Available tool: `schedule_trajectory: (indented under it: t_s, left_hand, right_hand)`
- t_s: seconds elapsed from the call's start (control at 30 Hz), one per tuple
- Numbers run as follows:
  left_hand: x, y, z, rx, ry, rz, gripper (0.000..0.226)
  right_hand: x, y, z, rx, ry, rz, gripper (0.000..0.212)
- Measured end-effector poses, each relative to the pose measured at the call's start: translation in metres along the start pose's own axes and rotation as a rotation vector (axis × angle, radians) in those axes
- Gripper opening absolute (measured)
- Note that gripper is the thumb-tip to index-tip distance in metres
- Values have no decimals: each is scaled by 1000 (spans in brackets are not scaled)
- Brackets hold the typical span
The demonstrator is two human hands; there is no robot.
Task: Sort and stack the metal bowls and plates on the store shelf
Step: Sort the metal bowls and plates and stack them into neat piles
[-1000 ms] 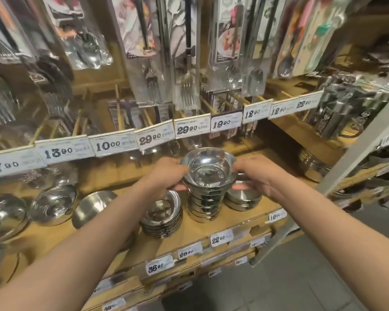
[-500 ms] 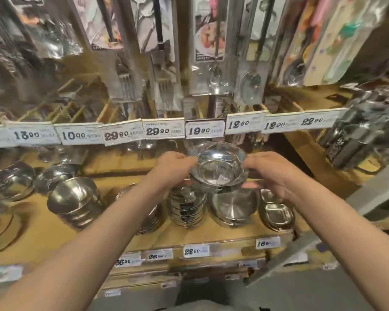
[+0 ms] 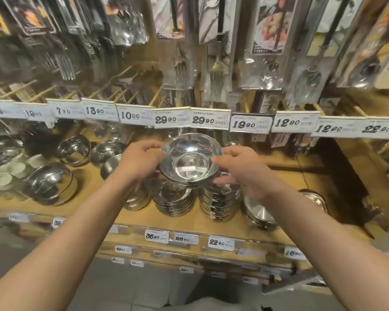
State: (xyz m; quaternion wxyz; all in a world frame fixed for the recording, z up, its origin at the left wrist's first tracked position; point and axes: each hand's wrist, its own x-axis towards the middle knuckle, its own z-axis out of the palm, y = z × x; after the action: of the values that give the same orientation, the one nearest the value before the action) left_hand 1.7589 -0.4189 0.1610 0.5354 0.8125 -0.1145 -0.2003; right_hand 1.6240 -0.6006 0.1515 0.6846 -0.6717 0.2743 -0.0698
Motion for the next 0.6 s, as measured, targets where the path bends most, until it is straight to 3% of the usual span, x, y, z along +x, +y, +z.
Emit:
schedule_trajectory:
  t_s: [0.2,0.4,0.6]
  left_hand:
    - [28,-35,-48,79,17,-47,7]
    - [69,-52,-52,306,-143,-46,12]
    - [89,-63,-31,334,-286,-94,34]
  right_hand:
    - [20,21,78,-21,121,49,14]
    - [39,45,112,-127,351,128,18]
    - [45,58,128,-257,470,150,13]
